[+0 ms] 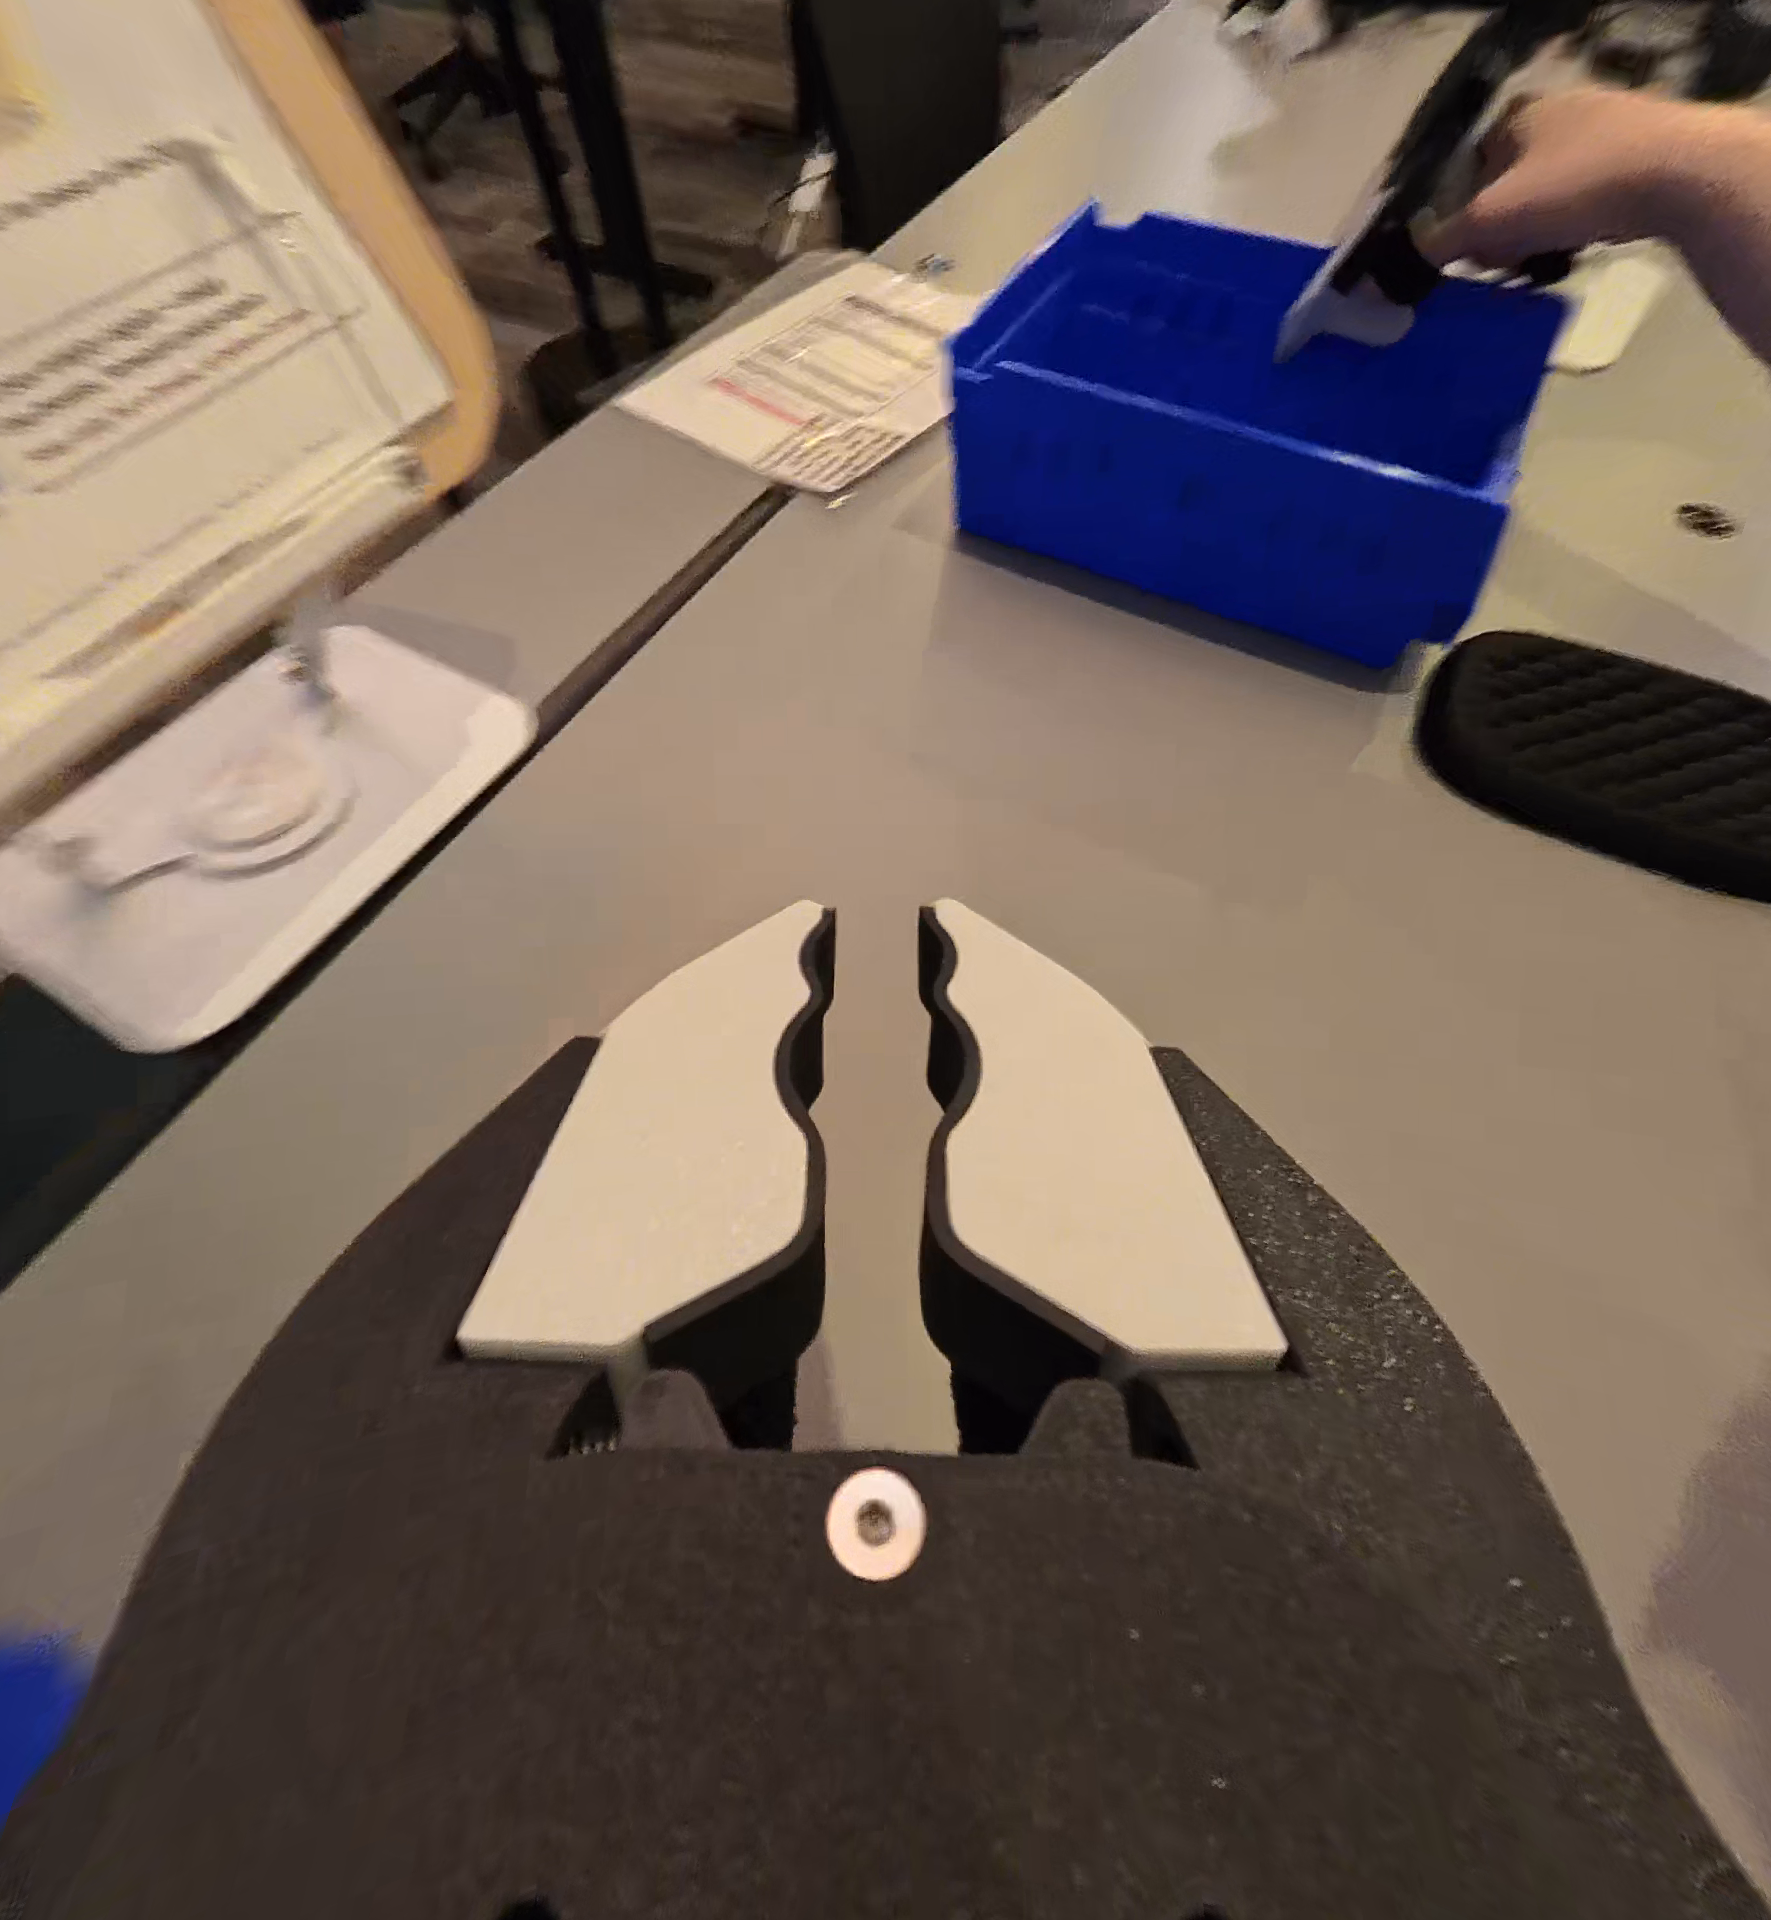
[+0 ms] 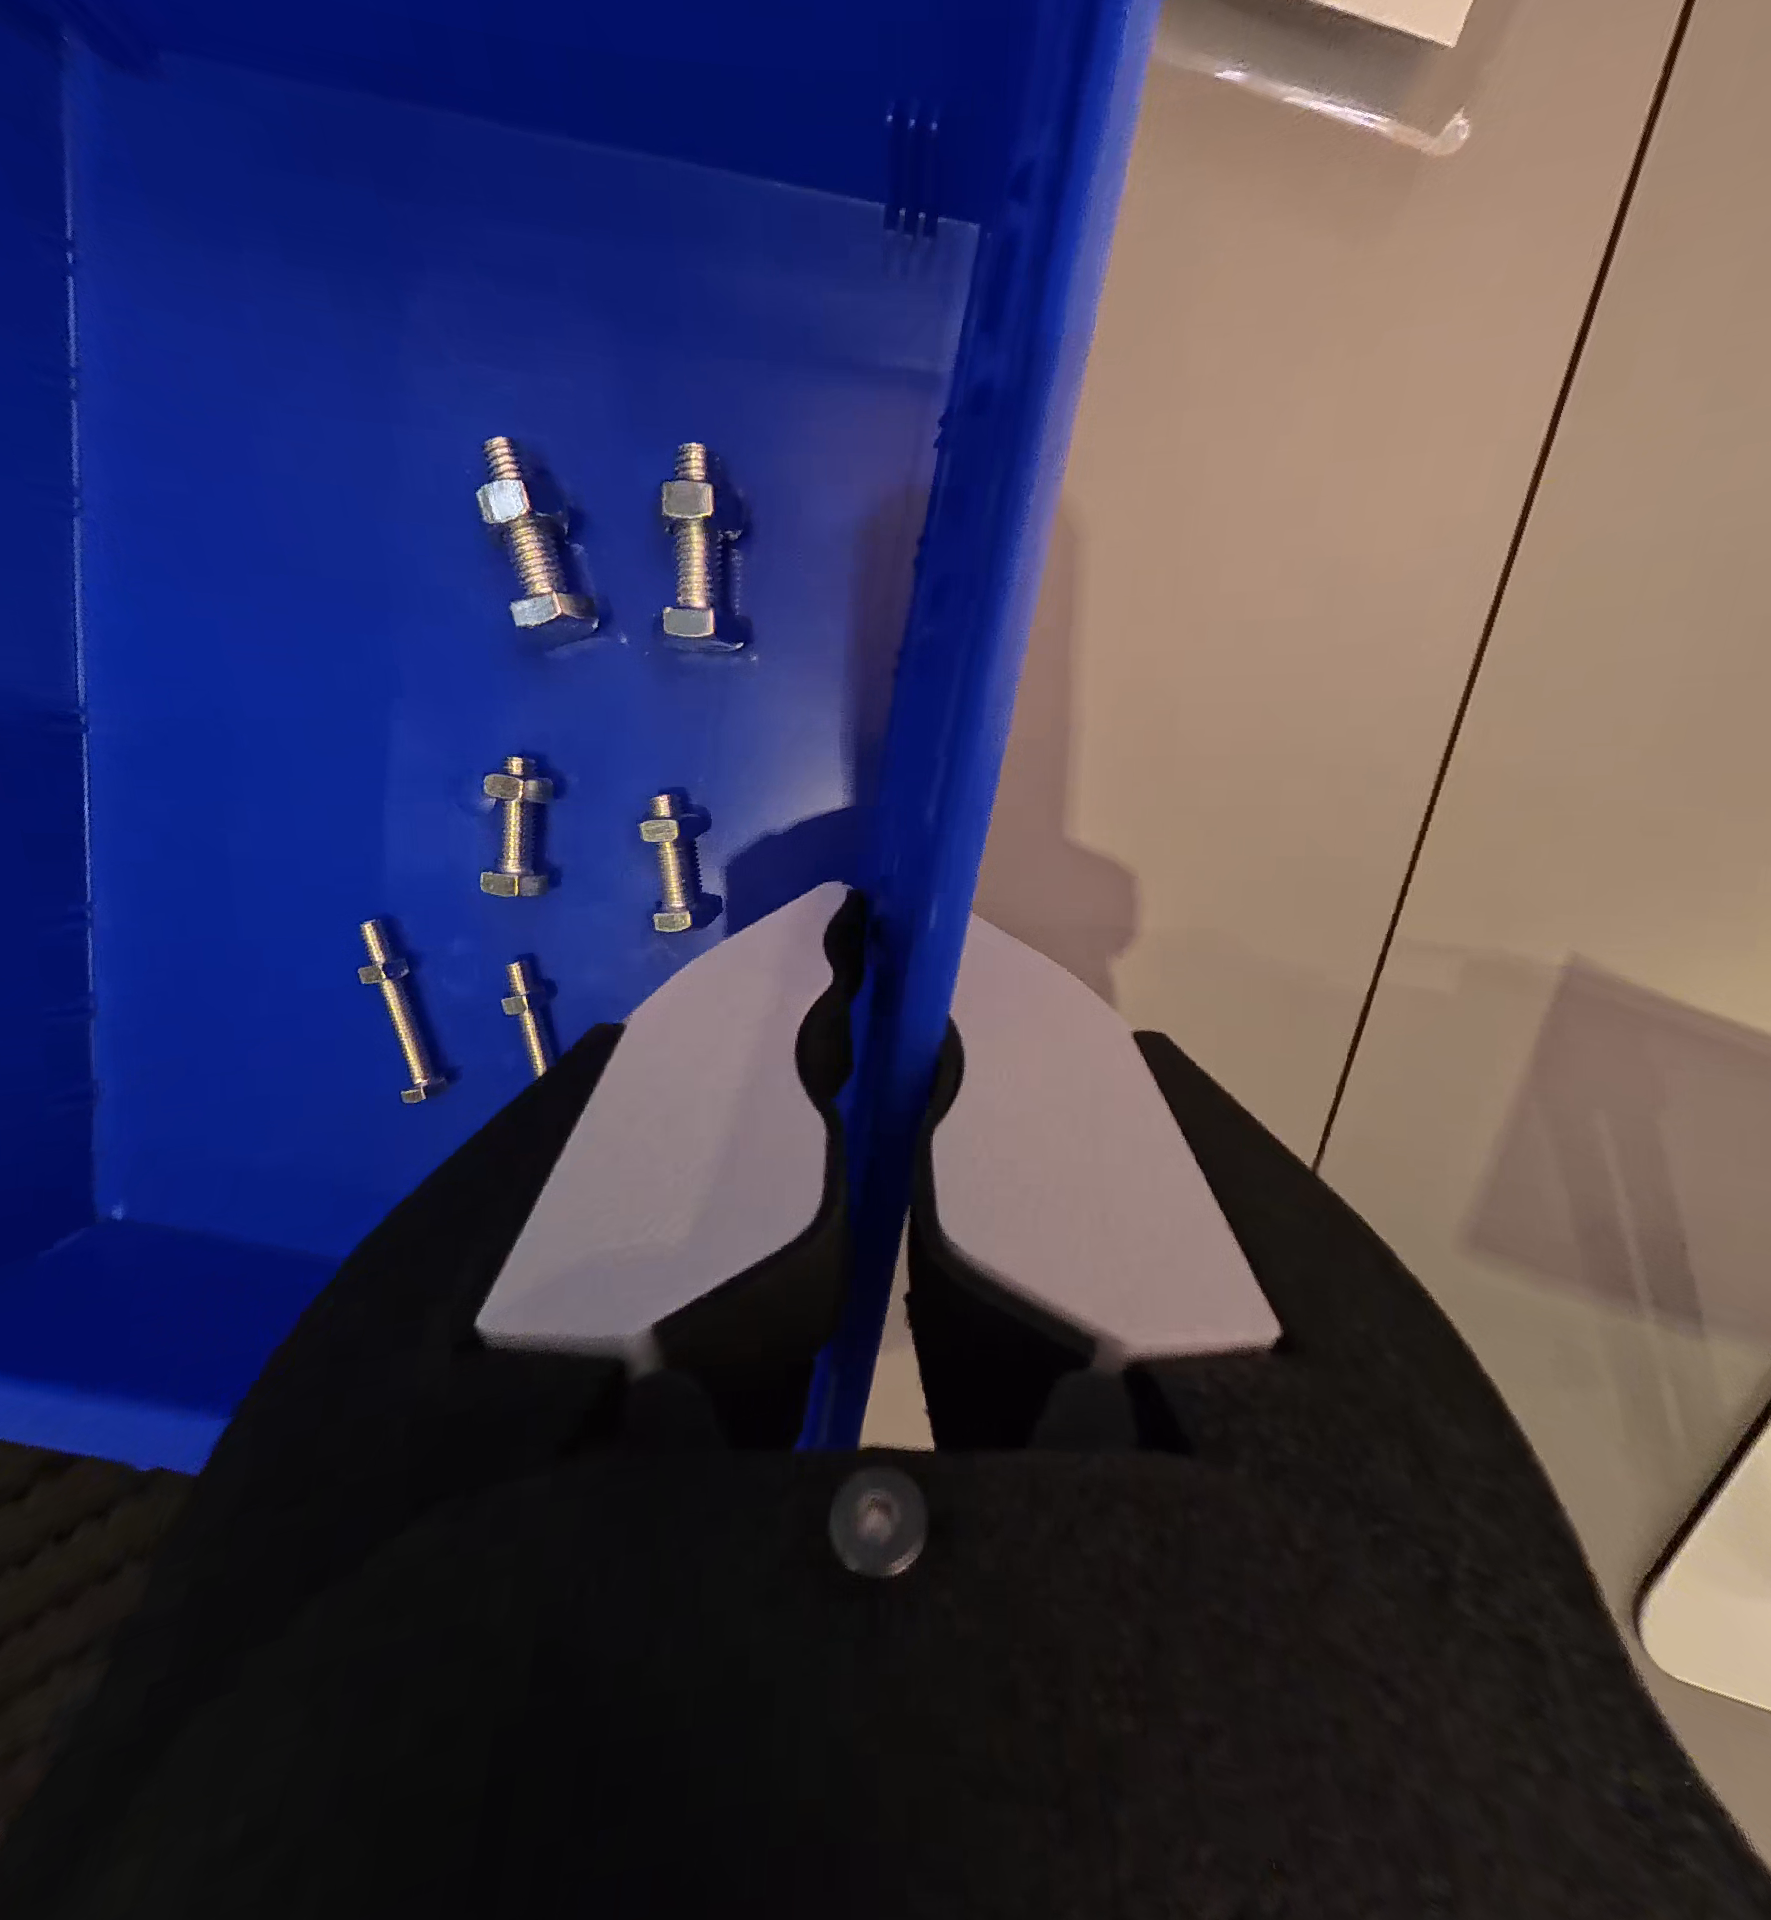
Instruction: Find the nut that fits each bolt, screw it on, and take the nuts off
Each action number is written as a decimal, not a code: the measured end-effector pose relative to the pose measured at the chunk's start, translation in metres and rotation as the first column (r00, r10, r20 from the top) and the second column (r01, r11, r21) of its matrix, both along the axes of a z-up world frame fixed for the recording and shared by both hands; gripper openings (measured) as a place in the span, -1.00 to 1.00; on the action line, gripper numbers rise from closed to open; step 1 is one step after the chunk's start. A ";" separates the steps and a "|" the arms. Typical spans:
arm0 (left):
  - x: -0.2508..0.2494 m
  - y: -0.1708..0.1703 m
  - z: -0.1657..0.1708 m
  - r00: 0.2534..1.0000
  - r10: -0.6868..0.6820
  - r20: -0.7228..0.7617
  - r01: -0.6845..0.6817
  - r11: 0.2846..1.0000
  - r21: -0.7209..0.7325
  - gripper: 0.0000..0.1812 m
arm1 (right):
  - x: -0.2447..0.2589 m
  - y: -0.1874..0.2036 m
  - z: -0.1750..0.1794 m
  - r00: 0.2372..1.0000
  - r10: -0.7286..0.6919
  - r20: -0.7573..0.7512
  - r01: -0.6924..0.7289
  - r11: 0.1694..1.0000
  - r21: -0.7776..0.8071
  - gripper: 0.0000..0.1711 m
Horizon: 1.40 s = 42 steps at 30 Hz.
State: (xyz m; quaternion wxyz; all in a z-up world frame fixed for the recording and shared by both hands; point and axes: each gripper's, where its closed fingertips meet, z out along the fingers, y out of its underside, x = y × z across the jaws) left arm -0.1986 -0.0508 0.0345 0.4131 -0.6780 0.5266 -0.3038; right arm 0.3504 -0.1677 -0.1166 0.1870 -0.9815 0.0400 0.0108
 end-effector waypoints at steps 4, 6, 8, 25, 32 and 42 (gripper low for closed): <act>-0.104 0.032 0.032 0.921 0.363 -0.138 -0.341 0.926 0.164 -0.78 | 0.001 0.001 0.000 1.000 0.011 0.007 -0.011 1.000 -0.016 -0.92; -0.163 0.037 0.028 0.833 0.526 -0.171 -0.511 0.851 0.123 -0.78 | 0.000 0.000 0.000 1.000 0.020 -0.012 -0.020 1.000 -0.017 -0.92; -0.203 0.034 0.017 0.788 0.596 -0.153 -0.605 0.796 -0.016 -0.78 | -0.001 0.000 -0.001 0.999 0.035 -0.016 -0.036 0.999 -0.011 -0.92; -0.230 0.024 -0.134 0.586 0.700 -0.409 -0.799 0.584 -0.144 -0.82 | -0.001 0.001 -0.004 0.997 0.062 0.039 -0.064 0.996 0.055 -0.91; -0.199 0.016 -0.134 0.579 0.697 -0.423 -0.800 0.585 -0.132 -0.83 | -0.002 0.001 -0.004 0.997 0.064 0.046 -0.067 0.996 0.057 -0.90; -0.075 -0.015 -0.134 0.660 0.656 -0.366 -0.734 0.666 -0.132 -0.78 | -0.004 -0.001 -0.005 0.998 0.049 0.046 -0.051 0.997 0.050 -0.90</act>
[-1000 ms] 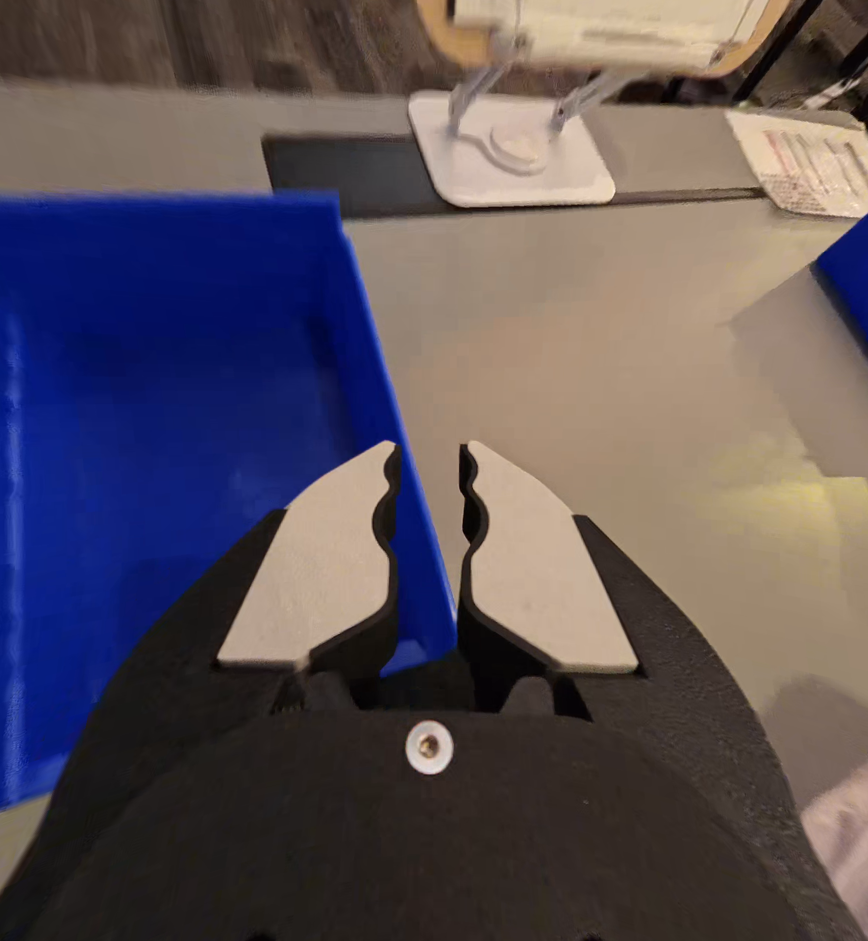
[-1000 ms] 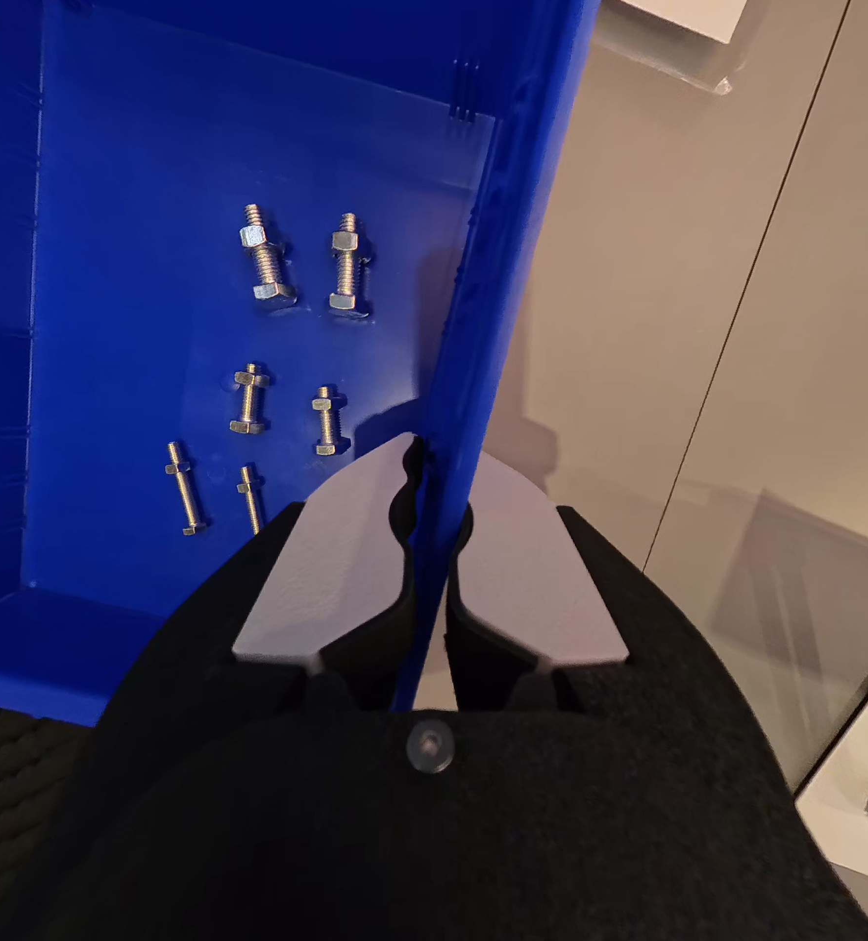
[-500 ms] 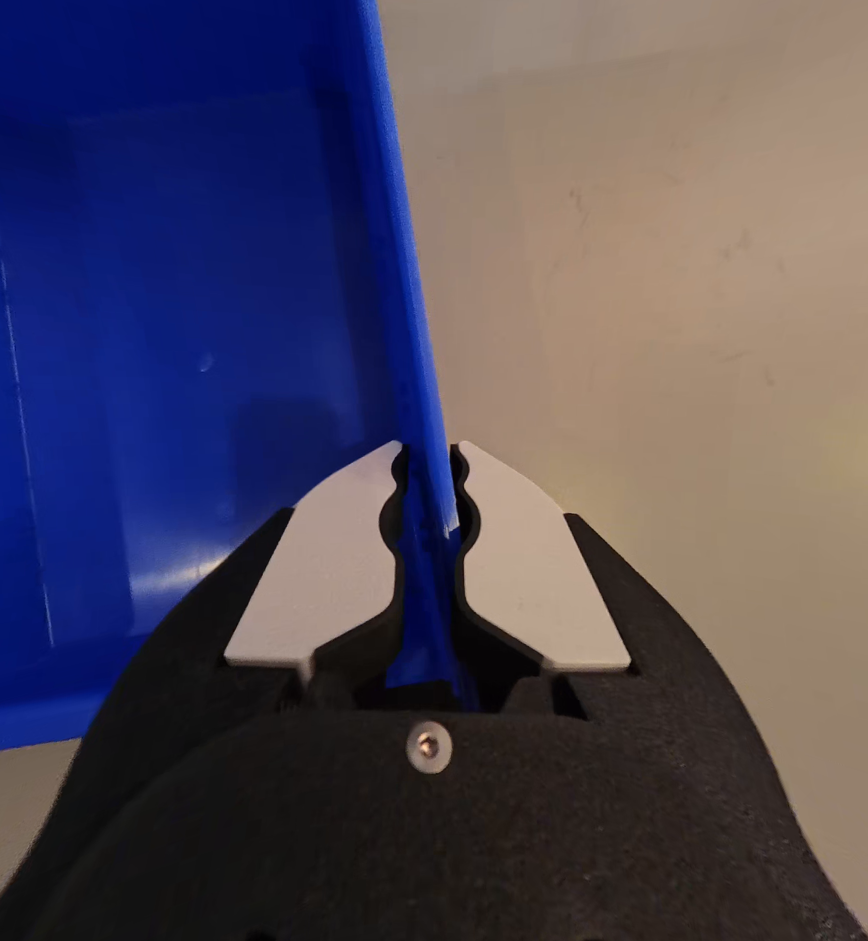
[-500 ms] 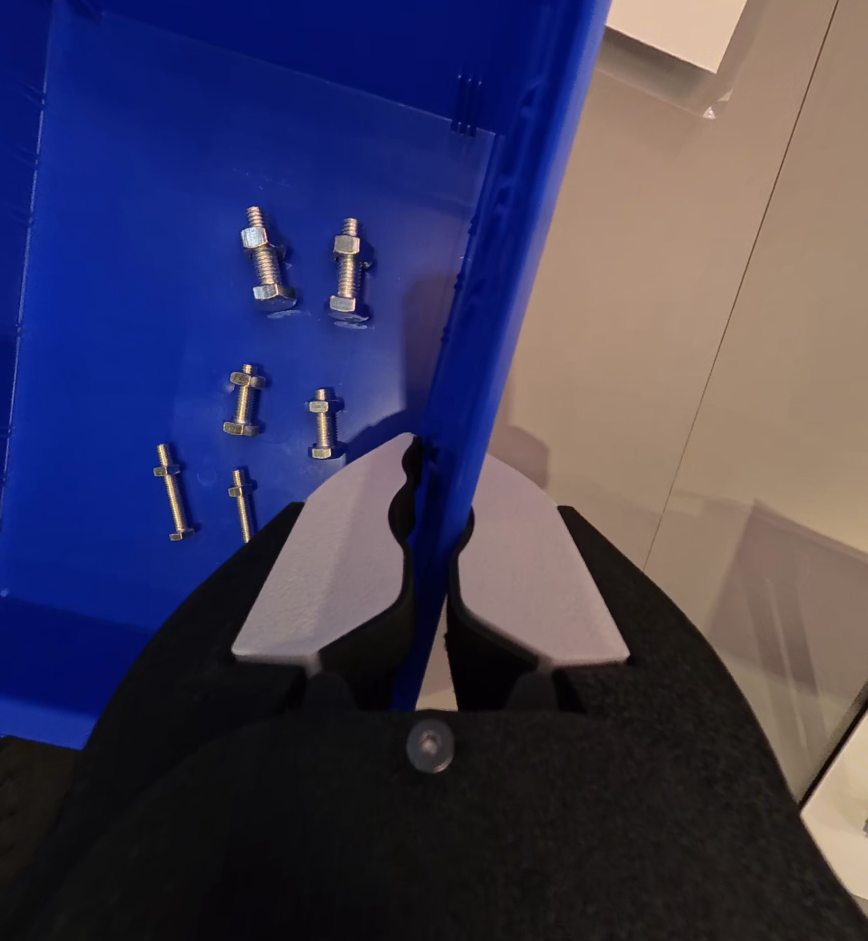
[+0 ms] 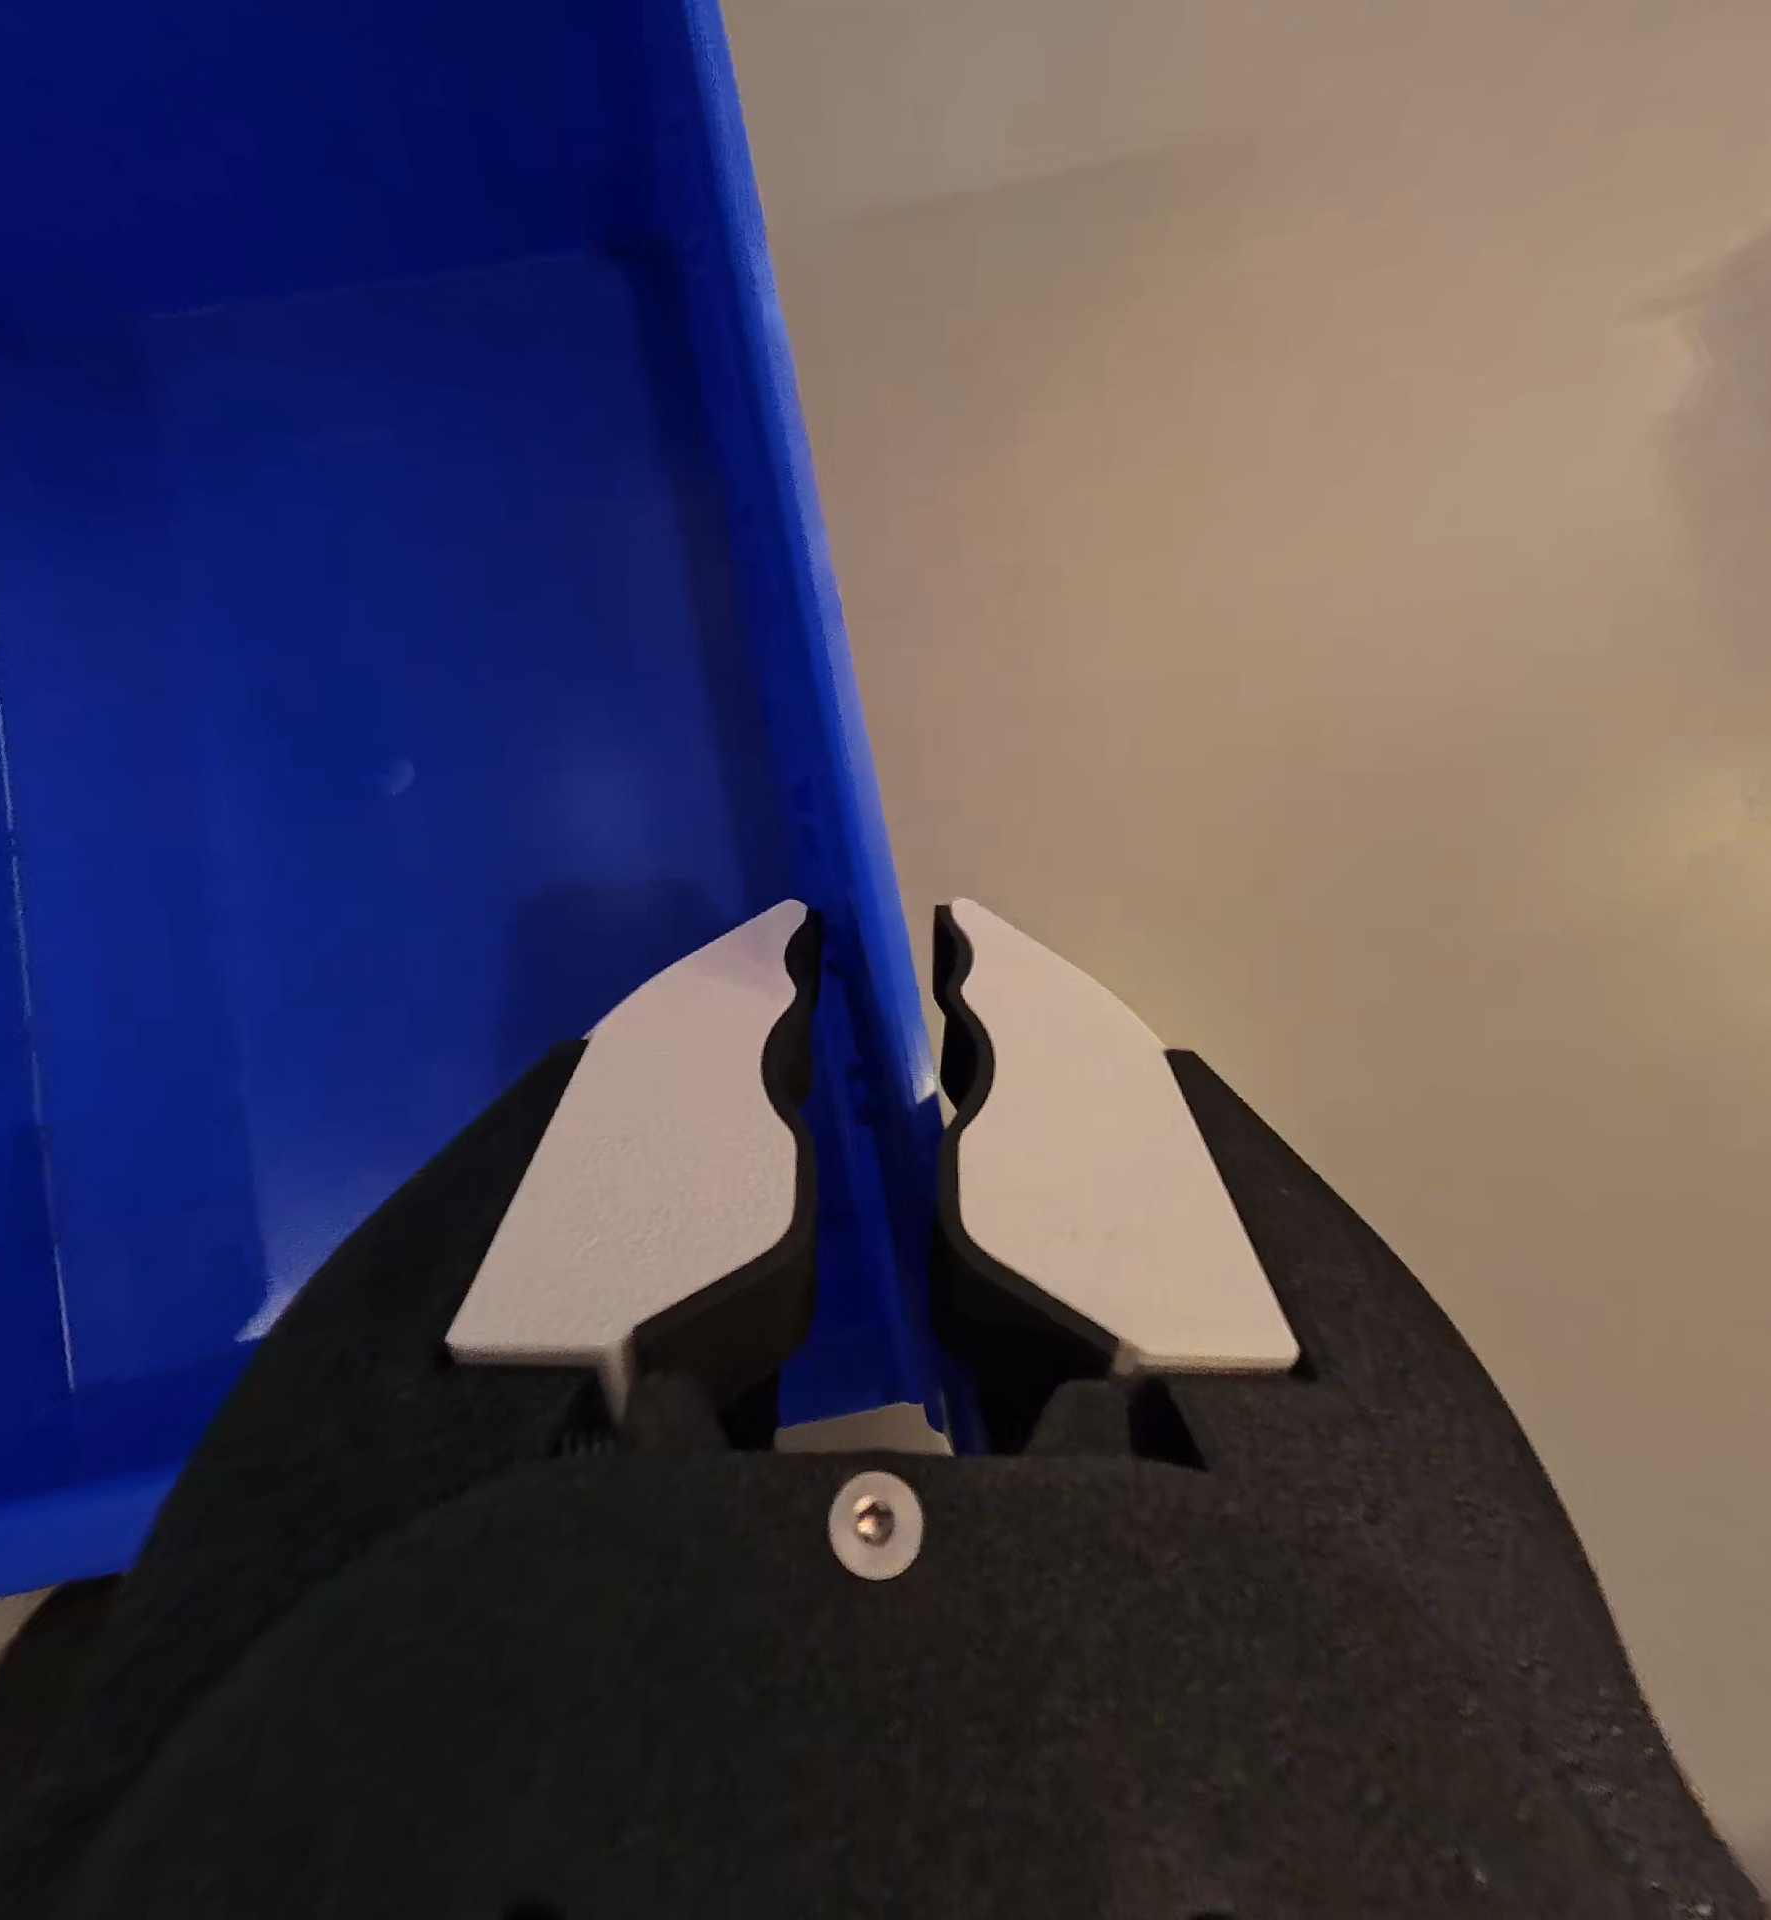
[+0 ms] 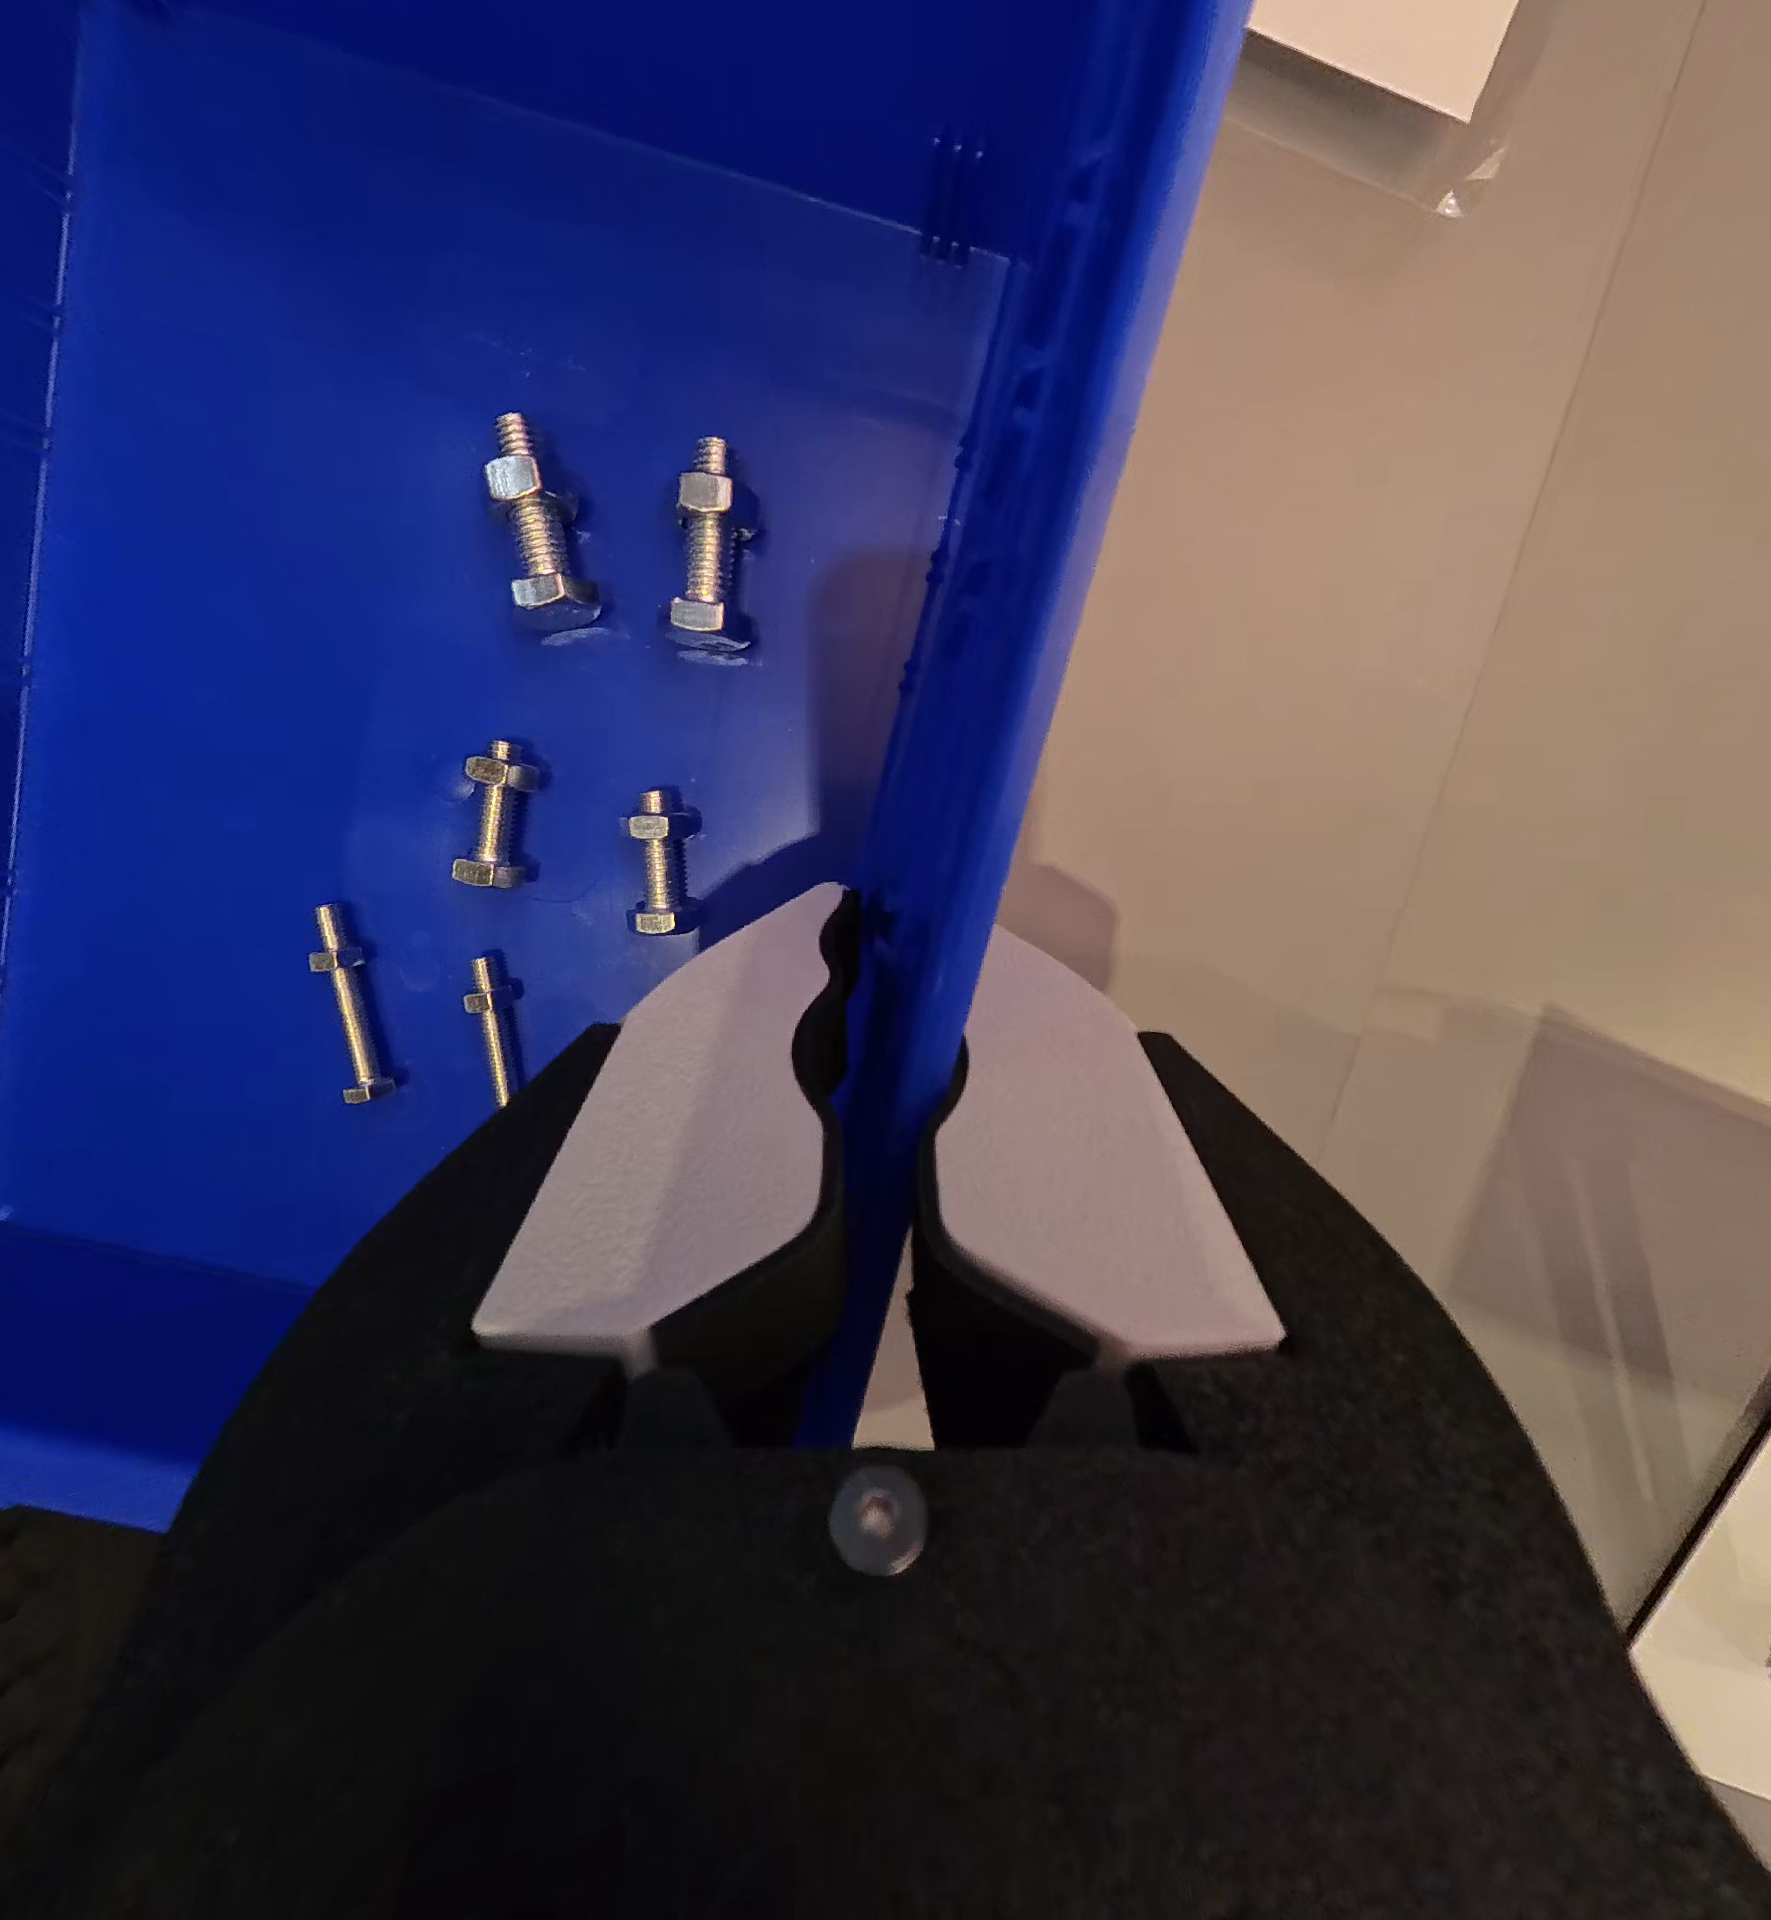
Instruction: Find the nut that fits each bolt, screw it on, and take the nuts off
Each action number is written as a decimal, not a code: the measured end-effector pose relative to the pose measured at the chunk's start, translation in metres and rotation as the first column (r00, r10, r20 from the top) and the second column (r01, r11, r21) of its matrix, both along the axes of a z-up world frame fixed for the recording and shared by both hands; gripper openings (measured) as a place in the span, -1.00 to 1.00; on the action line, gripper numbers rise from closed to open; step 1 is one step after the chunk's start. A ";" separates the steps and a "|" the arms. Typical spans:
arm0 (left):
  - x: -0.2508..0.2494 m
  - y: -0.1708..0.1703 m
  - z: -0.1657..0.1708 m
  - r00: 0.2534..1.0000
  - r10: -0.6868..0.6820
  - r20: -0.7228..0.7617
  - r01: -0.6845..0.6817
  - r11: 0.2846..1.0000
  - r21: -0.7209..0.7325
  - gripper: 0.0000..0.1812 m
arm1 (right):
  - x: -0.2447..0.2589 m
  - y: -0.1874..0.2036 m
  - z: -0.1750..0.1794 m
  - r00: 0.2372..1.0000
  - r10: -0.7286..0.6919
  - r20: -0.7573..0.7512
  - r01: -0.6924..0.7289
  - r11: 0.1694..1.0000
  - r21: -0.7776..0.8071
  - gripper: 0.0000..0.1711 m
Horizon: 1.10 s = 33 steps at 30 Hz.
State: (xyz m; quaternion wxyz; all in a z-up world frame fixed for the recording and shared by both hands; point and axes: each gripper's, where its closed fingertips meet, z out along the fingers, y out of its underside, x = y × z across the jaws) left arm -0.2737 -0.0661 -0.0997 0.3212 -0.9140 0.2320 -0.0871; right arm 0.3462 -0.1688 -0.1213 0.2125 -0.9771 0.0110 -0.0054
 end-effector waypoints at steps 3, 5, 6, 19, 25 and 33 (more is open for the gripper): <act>0.036 -0.014 0.000 0.998 -0.055 0.014 0.055 0.998 -0.003 -0.77 | -0.002 -0.002 0.000 1.000 0.000 0.003 0.000 1.000 -0.013 -0.90; 0.060 -0.023 -0.001 0.996 -0.081 0.033 0.081 0.997 -0.003 -0.75 | -0.005 -0.003 -0.001 1.000 -0.001 0.003 0.001 1.000 -0.028 -0.90; 0.073 -0.027 -0.001 0.994 -0.099 0.046 0.099 0.995 0.004 -0.69 | -0.006 -0.004 -0.001 1.000 -0.005 -0.001 0.005 0.999 -0.037 -0.90; 0.171 -0.067 -0.024 0.962 -0.268 -0.058 0.270 0.962 0.033 -0.41 | -0.065 0.017 -0.001 1.000 -0.008 -0.014 0.007 0.998 -0.070 -0.89; 0.182 -0.074 -0.023 0.953 -0.302 -0.023 0.302 0.953 0.030 -0.44 | -0.109 0.032 -0.001 0.999 0.033 -0.032 -0.037 0.994 -0.104 -0.88; 0.206 -0.077 -0.023 0.937 -0.348 0.027 0.348 0.937 0.020 -0.36 | -0.120 0.058 -0.005 0.998 0.069 -0.002 -0.069 0.986 -0.151 -0.82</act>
